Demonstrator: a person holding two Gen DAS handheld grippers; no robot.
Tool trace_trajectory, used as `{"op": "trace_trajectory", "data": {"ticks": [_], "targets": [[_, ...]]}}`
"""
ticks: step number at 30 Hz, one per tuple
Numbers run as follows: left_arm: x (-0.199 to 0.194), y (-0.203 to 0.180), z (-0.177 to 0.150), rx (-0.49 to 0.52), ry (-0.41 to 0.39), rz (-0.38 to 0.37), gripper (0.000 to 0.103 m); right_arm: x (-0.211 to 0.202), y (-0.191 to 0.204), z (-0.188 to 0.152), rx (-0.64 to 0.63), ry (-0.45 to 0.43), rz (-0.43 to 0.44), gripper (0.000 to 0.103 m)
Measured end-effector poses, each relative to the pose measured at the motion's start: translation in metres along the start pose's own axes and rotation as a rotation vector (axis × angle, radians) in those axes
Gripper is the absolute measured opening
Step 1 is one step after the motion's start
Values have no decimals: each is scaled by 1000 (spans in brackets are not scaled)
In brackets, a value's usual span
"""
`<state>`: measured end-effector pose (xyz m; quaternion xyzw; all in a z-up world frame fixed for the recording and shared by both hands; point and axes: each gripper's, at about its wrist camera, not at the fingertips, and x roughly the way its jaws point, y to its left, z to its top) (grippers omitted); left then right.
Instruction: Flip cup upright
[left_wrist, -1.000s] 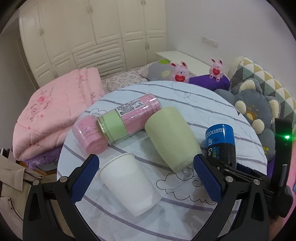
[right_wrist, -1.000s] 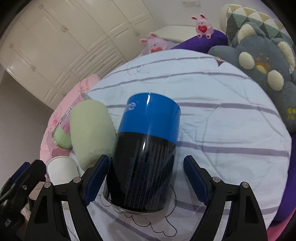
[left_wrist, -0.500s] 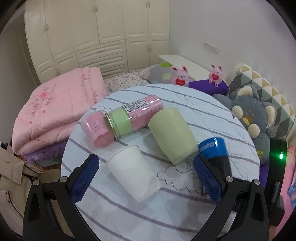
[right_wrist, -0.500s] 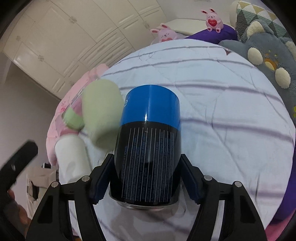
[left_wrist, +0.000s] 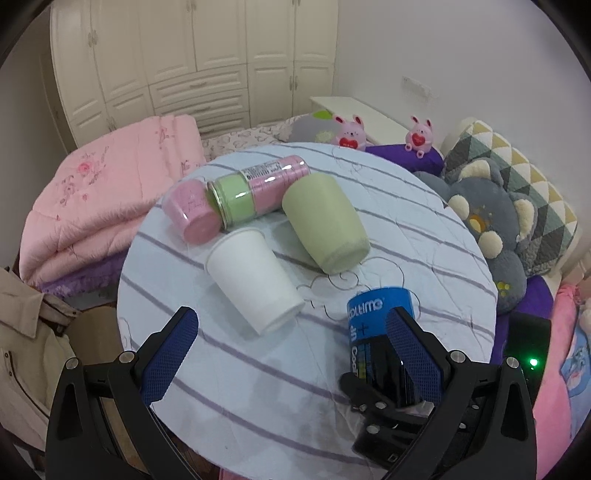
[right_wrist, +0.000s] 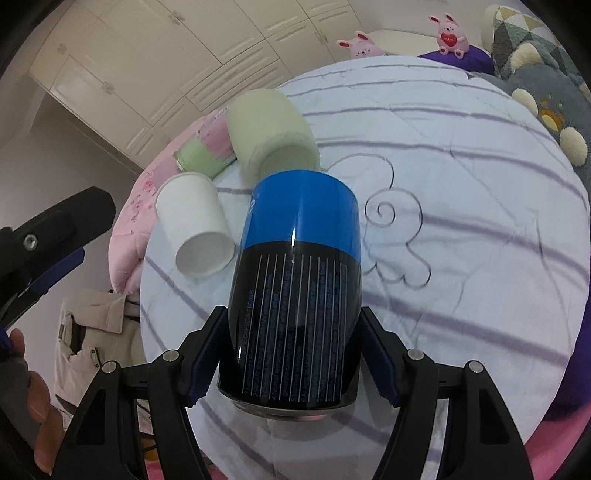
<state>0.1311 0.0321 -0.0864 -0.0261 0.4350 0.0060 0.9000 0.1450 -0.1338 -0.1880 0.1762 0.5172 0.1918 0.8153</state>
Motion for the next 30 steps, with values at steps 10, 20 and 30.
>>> {"op": "trace_trajectory", "data": {"ticks": [10,20,30], "targets": [[-20,-8,-7,-22,-33,-38,103,-48,8,-5,-62,-147,-49,83],[-17,-40,-10,25,-7,-66,103,-91,-14,0,-142,-330,-279,83],[5,-65,-11,63,45,-65,103,-105,-44,2,-121,-355,-319,83]]}}
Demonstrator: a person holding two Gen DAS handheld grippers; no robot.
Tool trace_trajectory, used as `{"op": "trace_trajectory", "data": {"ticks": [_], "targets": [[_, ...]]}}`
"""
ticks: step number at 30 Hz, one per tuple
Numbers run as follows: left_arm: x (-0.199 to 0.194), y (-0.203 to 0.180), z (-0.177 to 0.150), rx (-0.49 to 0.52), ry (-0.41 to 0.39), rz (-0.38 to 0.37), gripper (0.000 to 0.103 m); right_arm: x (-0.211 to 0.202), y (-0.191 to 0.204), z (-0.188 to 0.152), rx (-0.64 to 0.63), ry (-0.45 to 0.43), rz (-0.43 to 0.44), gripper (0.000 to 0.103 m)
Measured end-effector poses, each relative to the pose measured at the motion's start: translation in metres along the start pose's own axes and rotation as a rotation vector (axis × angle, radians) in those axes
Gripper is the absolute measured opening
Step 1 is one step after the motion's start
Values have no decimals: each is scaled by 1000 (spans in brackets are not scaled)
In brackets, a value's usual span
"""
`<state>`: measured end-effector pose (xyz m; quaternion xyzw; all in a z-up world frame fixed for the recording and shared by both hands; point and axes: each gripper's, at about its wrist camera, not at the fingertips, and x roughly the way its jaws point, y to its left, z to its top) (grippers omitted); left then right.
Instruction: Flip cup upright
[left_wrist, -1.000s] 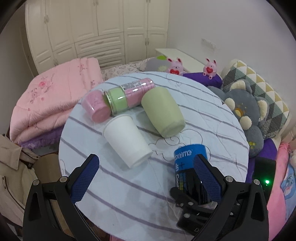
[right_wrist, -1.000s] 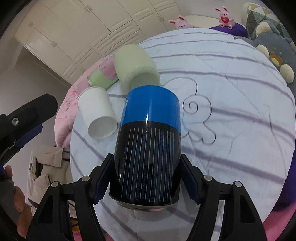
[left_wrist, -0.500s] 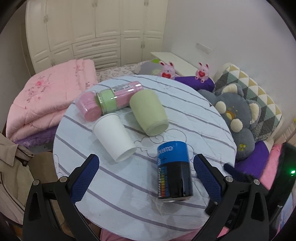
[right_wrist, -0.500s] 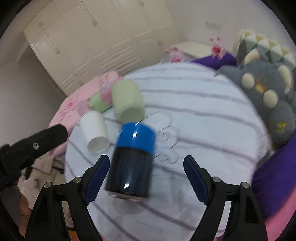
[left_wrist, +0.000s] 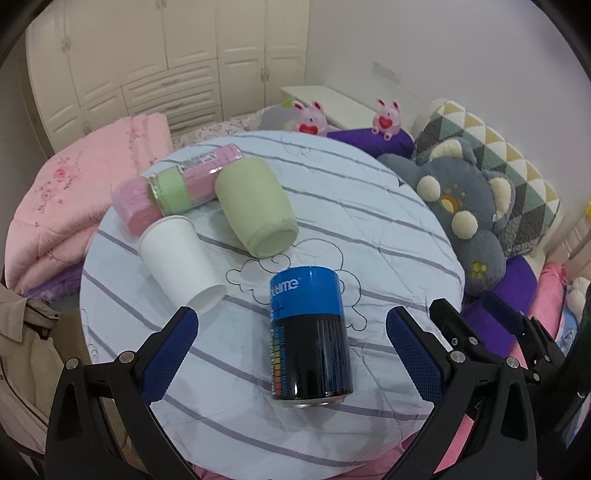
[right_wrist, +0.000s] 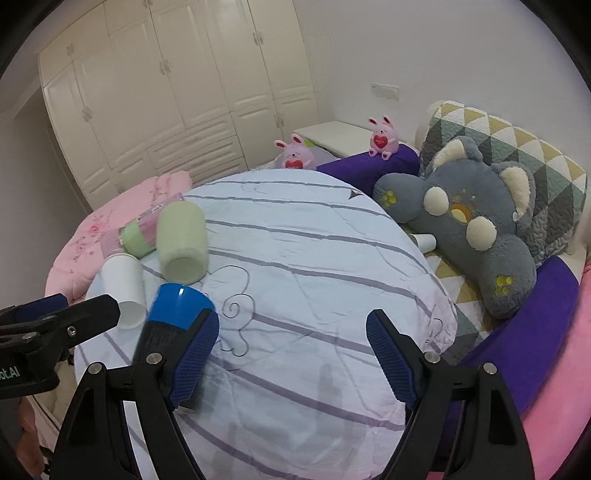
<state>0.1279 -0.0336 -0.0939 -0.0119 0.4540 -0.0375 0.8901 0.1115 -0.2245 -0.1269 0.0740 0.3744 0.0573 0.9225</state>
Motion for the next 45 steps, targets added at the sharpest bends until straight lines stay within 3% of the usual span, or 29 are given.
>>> {"op": "trace_trajectory", "data": {"ticks": [21,26,30,37,45], "targets": [[94,-7,10,-46,258,29,102,50,-18,1,-30,118,18,83],[104,-6,9,-55,295,43,88,59,-16,0,-39,140,39,83],[101,-5,11,-51,271,34,70,64,-14,0,-42,157,66,83],[85,-3,21,-51,170,22,70,66,-7,-4,-38,177,128,83],[64,-6,32,-23,53,29,69,64,8,-9,-58,172,139,83]]}}
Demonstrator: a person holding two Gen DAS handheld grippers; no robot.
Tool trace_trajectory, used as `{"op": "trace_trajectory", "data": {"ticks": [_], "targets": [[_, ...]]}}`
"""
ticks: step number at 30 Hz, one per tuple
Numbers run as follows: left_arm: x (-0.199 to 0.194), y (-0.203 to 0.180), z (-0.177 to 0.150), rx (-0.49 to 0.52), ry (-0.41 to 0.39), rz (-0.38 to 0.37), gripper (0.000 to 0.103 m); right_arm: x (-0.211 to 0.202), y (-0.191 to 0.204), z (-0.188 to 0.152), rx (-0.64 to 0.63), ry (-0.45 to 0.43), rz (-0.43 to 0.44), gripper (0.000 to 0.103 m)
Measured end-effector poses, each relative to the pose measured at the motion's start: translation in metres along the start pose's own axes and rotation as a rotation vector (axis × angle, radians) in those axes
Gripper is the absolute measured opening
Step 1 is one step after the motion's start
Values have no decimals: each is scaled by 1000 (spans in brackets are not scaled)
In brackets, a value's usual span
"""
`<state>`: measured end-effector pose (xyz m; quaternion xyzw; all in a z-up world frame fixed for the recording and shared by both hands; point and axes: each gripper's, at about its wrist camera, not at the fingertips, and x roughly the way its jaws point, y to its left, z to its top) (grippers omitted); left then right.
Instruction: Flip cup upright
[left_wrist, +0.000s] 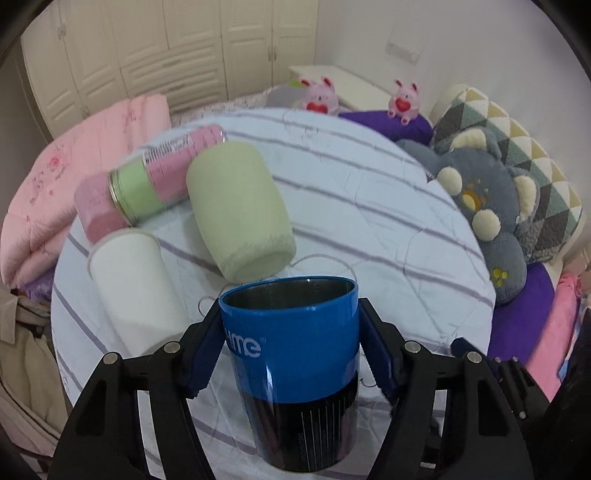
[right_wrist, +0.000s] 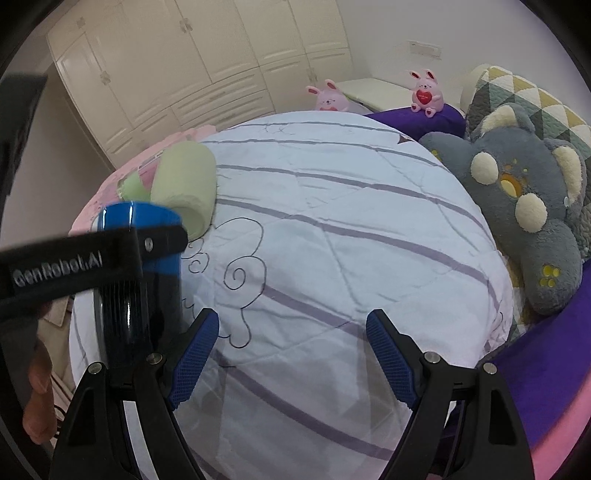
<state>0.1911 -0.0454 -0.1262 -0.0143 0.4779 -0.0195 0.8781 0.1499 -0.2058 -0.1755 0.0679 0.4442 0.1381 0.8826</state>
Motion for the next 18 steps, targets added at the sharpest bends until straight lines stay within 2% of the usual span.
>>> {"op": "trace_trajectory", "data": {"ticks": [4,12,18], "targets": [[-12,-2,1,16,-74,0,69,0,4,1,-6,-18,-5,83],[-22,-4,-3,21,-143,-40,68,5,7,-3,-12,-7,-20,83],[-28,-7,-6,29,-181,-43,68,4,12,-5,-24,-5,-29,83]]}}
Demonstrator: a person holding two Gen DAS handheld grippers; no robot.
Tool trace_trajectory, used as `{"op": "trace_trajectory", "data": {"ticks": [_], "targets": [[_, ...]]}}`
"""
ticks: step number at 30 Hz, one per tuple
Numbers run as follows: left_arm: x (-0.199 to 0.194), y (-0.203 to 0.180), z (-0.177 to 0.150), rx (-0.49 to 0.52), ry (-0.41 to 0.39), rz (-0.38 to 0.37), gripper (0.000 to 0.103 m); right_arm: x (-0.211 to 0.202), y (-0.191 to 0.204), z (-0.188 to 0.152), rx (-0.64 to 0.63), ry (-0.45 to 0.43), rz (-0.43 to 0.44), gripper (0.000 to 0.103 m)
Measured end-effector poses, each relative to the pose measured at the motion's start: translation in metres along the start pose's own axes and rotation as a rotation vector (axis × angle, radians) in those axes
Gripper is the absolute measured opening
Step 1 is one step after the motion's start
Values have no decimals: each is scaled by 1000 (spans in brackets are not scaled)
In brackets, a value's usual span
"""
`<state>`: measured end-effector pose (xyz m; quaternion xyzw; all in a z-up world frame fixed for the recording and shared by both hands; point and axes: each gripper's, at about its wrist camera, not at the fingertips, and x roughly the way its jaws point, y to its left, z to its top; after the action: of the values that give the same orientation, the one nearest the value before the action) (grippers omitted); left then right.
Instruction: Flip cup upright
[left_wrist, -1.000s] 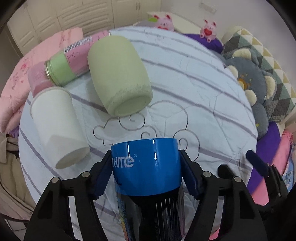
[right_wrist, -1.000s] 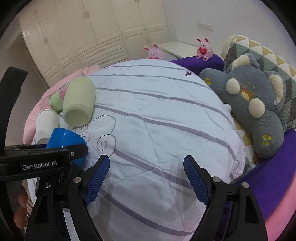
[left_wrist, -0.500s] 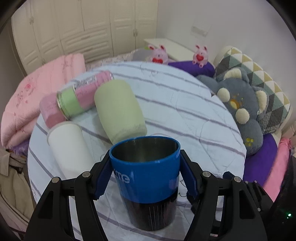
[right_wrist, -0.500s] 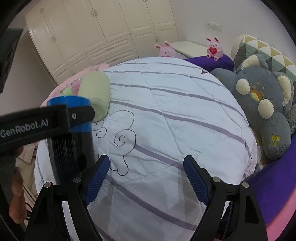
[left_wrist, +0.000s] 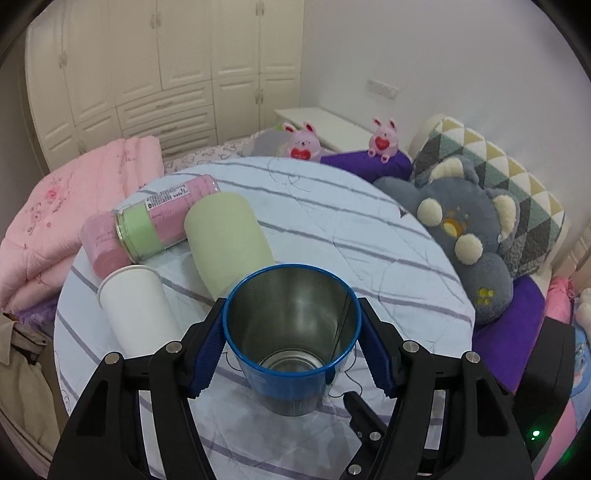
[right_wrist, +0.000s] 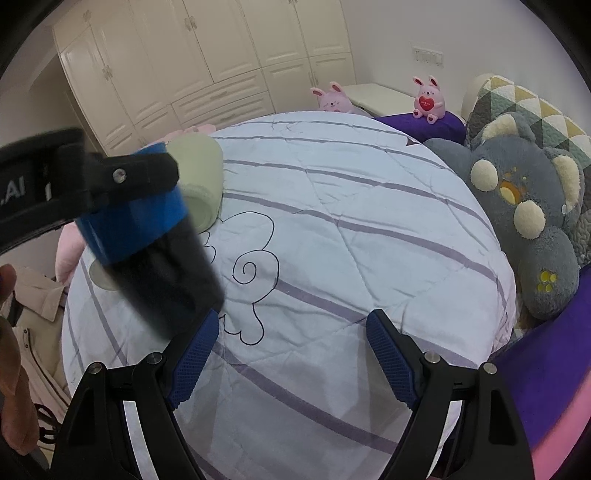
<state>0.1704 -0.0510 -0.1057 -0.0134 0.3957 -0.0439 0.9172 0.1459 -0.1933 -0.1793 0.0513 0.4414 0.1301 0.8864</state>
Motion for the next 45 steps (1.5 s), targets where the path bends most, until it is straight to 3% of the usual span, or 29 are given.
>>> {"op": "trace_trajectory", "data": {"ticks": [7,14,21,32,45], "targets": [[-2,2,-7,0,12,-6,69,-1,1,-5,-1,5,-9,83],[-4,6,-9,-4,26,2,96,-5,7,-4,-18,-7,-15,83],[-9,12,-10,-17,28,3,102,-11,11,-2,-25,-24,-25,83],[-41,22,-16,-27,-21,-41,103,-30,22,-5,-45,-60,-32,83],[-100,43,-34,-1,-125,-7,103,-73,39,-4,-70,-146,-71,83]]}}
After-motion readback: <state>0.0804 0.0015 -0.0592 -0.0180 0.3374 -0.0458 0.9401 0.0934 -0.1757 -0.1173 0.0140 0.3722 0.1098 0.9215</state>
